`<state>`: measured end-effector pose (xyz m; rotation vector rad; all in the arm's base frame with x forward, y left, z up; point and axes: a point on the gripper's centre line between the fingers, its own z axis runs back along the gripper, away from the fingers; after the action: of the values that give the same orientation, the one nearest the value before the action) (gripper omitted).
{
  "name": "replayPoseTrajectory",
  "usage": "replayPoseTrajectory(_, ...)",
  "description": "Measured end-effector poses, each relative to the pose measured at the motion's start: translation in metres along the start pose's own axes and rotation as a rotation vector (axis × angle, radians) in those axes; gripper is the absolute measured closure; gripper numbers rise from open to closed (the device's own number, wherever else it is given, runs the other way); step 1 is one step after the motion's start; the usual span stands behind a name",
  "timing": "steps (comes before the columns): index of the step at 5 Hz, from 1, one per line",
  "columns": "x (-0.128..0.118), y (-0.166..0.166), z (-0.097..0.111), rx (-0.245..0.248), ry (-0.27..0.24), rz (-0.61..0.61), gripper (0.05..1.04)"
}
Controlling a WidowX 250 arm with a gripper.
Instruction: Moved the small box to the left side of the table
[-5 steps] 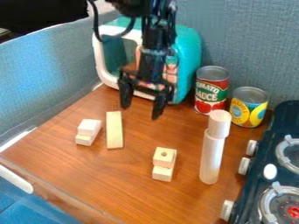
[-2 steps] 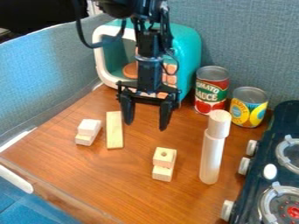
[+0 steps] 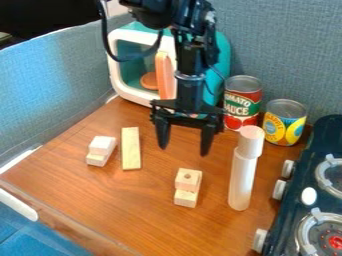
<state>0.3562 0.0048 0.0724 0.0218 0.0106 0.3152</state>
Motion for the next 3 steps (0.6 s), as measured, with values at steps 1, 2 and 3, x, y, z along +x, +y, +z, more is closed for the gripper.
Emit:
replayPoseTrajectory(1, -0.0099, -0.0054, -0.0142, -0.032, 0.019, 0.024, 0.084)
replayPoseTrajectory(2, -0.0193, -0.0132, -0.0192, 0.008, 0.025, -0.015, 0.084)
replayPoseTrajectory(3, -0.0185, -0.0147, -0.0209, 0.010, 0.010, 0.006, 0.084)
